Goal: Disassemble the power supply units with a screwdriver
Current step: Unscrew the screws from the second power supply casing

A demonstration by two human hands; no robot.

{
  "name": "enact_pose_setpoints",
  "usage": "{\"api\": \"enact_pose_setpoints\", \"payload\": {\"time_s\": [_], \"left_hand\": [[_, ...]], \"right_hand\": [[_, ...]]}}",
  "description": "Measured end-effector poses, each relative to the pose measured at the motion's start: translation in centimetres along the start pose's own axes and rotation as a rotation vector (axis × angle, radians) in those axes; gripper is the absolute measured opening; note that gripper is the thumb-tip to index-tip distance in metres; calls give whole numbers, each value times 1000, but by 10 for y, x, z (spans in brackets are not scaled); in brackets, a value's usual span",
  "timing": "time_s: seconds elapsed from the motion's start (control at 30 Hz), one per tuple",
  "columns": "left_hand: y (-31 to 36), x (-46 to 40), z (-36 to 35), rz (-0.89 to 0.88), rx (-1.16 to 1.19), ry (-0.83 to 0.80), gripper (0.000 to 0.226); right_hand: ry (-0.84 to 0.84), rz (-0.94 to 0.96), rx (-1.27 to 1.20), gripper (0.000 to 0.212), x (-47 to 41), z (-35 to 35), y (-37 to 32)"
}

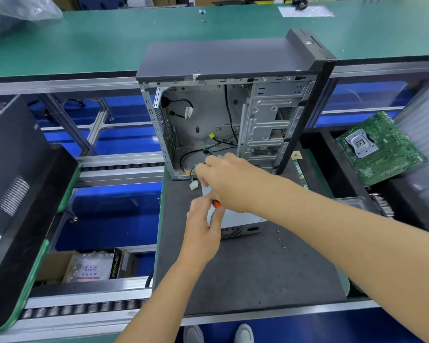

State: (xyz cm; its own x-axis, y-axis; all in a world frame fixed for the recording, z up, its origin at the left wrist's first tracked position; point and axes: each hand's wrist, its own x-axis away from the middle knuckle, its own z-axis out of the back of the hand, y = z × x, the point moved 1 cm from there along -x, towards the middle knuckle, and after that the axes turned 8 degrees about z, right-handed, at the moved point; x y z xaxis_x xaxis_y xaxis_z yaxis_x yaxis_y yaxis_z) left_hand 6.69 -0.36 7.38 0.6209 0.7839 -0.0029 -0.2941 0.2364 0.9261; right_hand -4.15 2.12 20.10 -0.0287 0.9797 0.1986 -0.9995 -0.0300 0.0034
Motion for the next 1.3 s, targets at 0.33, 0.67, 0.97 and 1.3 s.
{"api": "enact_pose_setpoints", "payload": {"time_s": [0.33,0.67,0.97,1.3], "left_hand": [[6,-3,-5,25,75,162,58],[-6,1,4,53,89,135,39],[0,1,0,110,155,78,43],[-4,-8,2,142,204,174,43]], "right_hand": [[11,-182,1,19,-2,4,-11],[19,183,-17,26,-1,0,-6],[13,-70,55,16,-6,5,-14],[59,-40,-85,46,-3,5,-6]]}}
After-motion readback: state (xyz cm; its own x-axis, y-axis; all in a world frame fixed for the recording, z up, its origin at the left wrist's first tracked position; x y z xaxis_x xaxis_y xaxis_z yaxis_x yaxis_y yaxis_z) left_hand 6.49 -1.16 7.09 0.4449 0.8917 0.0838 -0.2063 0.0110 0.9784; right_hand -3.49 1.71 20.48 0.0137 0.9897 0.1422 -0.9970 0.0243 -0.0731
